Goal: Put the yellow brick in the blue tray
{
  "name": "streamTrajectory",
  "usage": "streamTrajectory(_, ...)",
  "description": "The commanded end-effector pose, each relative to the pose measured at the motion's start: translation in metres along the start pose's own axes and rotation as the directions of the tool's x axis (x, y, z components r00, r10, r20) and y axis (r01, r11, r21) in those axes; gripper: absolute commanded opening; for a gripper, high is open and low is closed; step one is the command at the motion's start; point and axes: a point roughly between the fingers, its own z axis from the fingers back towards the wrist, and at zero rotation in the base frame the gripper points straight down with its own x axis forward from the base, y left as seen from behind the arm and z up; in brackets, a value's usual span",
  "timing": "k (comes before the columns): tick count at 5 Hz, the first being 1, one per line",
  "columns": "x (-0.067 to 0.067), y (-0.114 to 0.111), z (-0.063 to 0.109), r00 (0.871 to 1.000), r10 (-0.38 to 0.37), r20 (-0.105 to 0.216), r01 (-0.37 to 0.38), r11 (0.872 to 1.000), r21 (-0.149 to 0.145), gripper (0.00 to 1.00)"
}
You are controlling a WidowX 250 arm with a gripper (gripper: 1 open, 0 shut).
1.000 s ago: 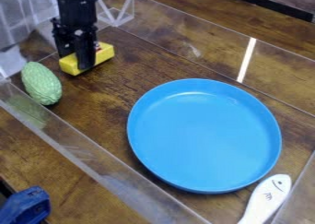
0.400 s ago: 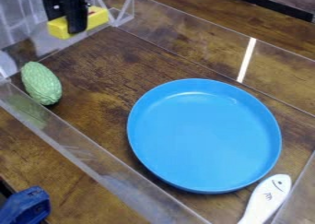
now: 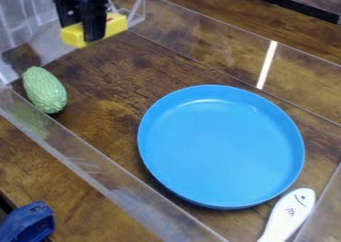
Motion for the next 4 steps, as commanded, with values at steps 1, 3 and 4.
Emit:
streamTrajectory(1,0.006,-0.018,0.033,0.997,-0.020,0.081,0.018,0.999,0.031,0.00)
streamTrajectory(3,0.006,-0.043,0.033,0.996,-0.050,0.068,0.049,0.999,0.022,0.00)
streamTrajectory(4,0.005,-0.076,0.037,0.995,-0.080,0.062,0.079,0.997,0.016,0.00)
